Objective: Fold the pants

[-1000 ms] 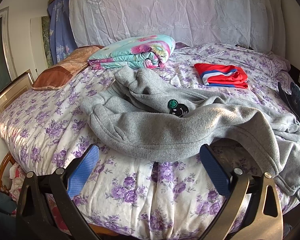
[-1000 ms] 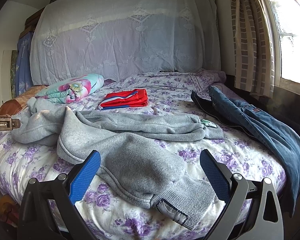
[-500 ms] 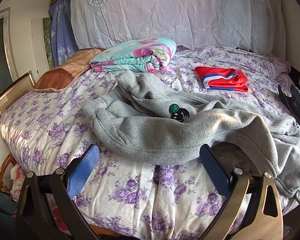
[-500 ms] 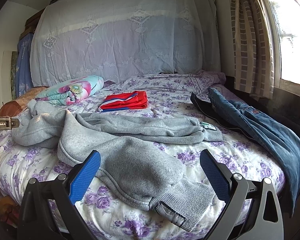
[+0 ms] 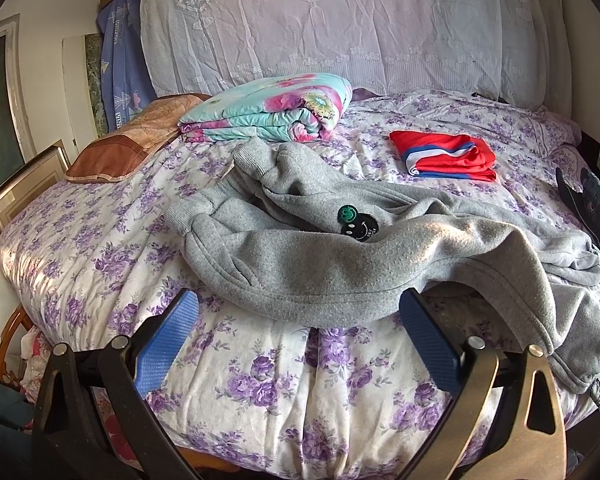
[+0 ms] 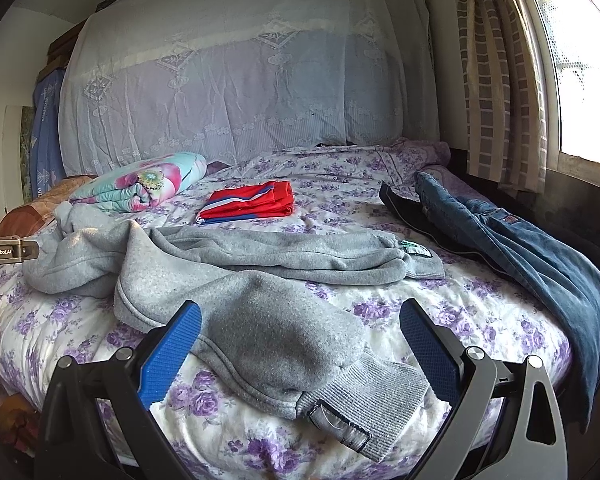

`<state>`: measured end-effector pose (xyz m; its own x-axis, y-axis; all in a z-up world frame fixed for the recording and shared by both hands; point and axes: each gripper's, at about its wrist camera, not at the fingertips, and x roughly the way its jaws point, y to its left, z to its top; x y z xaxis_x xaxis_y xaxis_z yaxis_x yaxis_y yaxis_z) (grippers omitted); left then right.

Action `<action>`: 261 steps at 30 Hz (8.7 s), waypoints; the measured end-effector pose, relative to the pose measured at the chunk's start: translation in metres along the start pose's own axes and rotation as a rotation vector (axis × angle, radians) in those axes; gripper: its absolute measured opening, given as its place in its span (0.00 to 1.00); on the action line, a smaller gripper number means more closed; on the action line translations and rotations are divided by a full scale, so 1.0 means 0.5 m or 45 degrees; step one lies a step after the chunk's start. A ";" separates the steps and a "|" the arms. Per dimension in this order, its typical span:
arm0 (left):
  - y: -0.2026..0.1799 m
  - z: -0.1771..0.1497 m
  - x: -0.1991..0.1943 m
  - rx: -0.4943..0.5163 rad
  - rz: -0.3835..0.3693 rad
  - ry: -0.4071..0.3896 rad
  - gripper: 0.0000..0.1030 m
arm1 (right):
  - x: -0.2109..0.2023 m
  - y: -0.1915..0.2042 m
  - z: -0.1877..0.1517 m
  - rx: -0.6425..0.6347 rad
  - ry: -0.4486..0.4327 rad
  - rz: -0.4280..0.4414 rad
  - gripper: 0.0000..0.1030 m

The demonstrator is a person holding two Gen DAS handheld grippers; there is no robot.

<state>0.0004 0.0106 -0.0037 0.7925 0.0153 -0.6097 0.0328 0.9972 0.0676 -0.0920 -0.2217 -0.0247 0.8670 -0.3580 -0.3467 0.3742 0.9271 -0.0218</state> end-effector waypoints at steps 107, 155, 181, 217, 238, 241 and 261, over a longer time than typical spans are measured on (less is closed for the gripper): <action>0.086 0.350 0.491 0.334 -0.072 0.347 0.83 | 0.617 -0.332 0.245 0.055 0.599 0.050 0.13; 0.212 0.386 0.570 -0.043 -0.003 0.478 0.68 | 0.617 -0.373 0.271 0.202 0.520 0.012 0.80; 0.331 0.139 0.330 -0.126 -0.178 0.509 0.73 | 0.167 -0.294 0.079 0.210 0.510 0.410 0.82; 0.330 0.026 0.211 -0.391 -0.230 0.446 0.14 | 0.117 -0.364 0.037 0.025 0.636 0.458 0.05; 0.249 0.139 -0.004 -0.124 -0.178 0.089 0.45 | 0.120 -0.174 0.031 -0.007 0.562 0.570 0.41; 0.156 0.101 0.071 -0.015 -0.225 0.154 0.50 | 0.154 -0.191 0.001 0.065 0.623 0.552 0.42; 0.225 -0.012 0.285 -0.162 -0.151 0.365 0.89 | 0.164 -0.181 -0.021 0.005 0.570 0.518 0.53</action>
<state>0.1132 0.1256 -0.0875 0.5836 -0.0997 -0.8059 0.0243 0.9941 -0.1054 -0.0584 -0.3340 -0.0608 0.7183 0.1073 -0.6874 0.0434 0.9792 0.1982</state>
